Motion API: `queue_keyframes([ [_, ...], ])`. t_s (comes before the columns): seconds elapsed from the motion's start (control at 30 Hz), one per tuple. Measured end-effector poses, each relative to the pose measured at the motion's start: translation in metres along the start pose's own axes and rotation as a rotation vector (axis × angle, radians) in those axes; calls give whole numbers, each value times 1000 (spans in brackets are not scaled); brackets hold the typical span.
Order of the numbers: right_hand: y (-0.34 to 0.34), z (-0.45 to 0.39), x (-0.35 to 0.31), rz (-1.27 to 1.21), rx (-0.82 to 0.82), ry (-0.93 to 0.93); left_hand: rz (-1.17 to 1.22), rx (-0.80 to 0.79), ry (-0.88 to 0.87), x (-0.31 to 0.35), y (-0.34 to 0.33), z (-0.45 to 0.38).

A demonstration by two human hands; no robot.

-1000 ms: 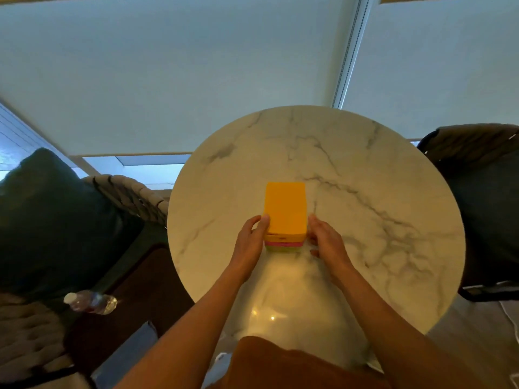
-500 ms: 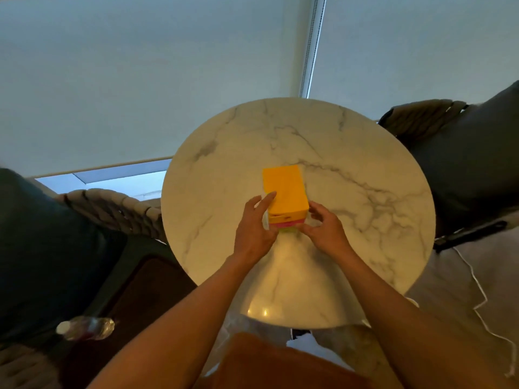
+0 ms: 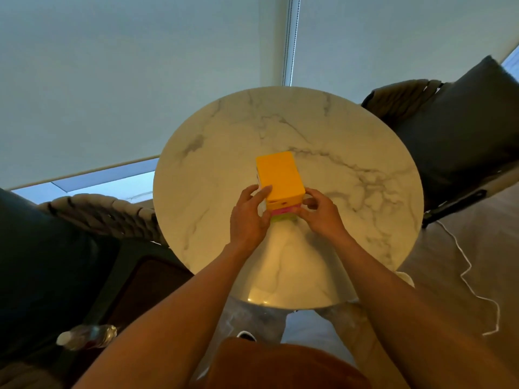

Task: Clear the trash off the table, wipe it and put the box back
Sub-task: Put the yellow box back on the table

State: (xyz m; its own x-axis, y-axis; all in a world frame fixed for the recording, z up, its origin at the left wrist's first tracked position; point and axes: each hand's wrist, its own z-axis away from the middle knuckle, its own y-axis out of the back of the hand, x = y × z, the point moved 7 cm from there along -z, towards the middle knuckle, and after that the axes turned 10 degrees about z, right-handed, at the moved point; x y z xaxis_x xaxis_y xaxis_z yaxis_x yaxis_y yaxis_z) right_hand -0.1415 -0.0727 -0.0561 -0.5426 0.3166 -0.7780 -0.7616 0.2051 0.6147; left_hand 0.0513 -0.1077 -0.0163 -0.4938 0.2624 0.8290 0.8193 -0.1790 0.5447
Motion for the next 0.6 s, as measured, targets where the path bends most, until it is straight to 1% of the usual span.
queue_keyframes([
  [0.1, -11, 2, 11, 3, -67, -26, 96, -9, 175, -21, -1, 5],
  [0.17, -15, 0, 15, 7, -85, -22, 51, -55, 259, -36, -5, 7],
  [0.27, -17, -4, 17, -38, -80, -1, 60, -85, 263, -40, -13, 3],
  [0.43, -16, -12, 18, -98, -59, 9, 147, -12, 260, -35, -19, -3],
  [0.6, -16, -13, 21, -105, -92, 30, 174, 14, 275, -41, -24, 0],
])
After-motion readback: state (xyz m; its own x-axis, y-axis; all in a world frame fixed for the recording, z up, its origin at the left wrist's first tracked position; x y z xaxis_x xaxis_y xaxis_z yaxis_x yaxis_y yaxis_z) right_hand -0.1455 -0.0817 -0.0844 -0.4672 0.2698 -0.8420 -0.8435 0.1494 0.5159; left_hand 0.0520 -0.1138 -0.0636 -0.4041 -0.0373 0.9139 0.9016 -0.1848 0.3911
